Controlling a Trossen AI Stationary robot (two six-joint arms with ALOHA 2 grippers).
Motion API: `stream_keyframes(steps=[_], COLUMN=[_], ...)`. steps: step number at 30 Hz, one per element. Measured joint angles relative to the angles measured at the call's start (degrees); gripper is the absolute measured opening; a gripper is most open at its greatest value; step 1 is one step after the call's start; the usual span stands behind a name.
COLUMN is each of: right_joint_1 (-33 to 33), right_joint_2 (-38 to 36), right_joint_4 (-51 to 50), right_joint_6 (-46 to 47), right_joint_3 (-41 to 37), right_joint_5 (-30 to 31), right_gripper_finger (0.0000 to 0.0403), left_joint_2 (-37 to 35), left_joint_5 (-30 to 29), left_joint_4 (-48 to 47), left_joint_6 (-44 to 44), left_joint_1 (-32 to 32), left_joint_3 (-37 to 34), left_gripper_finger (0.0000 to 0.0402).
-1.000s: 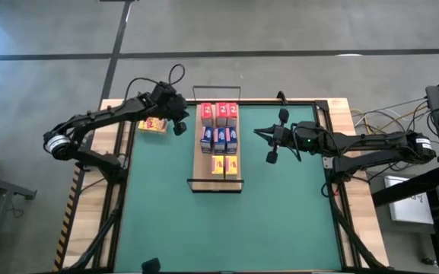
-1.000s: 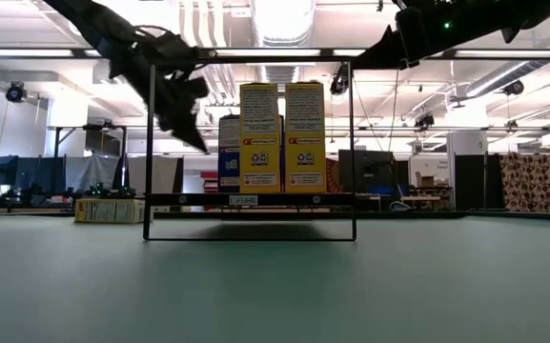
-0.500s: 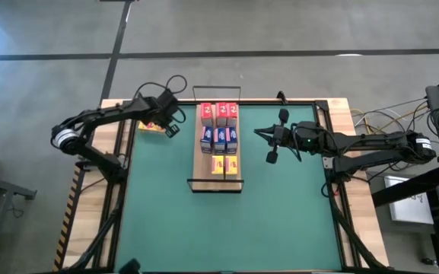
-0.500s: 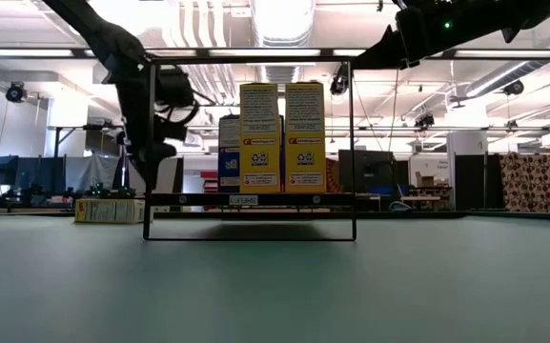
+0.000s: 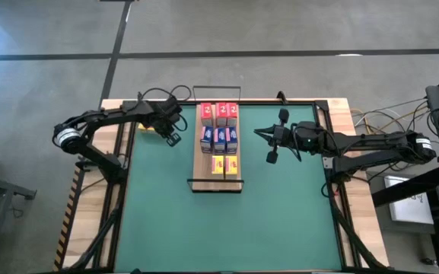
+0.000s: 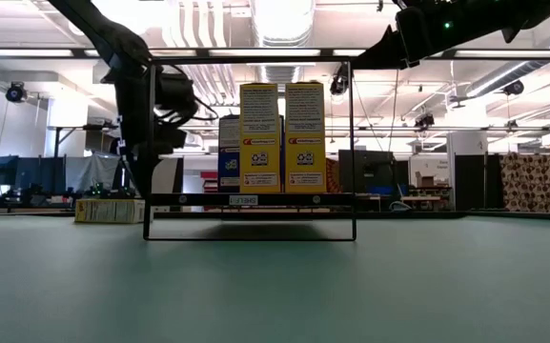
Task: Stack cereal on shelf
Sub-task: Put the yellow cereal box on the shelf and align it with the other yellow cereal box
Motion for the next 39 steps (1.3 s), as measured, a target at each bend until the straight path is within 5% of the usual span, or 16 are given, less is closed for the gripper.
stream_keyframes(steps=[9, 27, 39], right_joint_1=[0.00, 0.00, 0.01], right_joint_2=[-0.02, -0.07, -0.07], right_joint_4=[0.00, 0.02, 0.05], right_joint_6=[-0.02, -0.04, 0.12], right_joint_3=[0.00, 0.00, 0.00], right_joint_5=[0.00, -0.02, -0.02], right_gripper_finger=[0.0009, 0.0009, 0.0009], left_joint_2=[0.08, 0.14, -0.06], left_joint_5=[-16.87, -16.21, -4.43], left_joint_4=[0.14, 3.98, 0.33], left_joint_6=[-1.72, -3.74, -6.98], left_joint_1=[0.27, 0.36, -2.67], left_joint_3=[-0.05, -3.32, -2.73], left_gripper_finger=[0.0000, 0.0000, 0.0000])
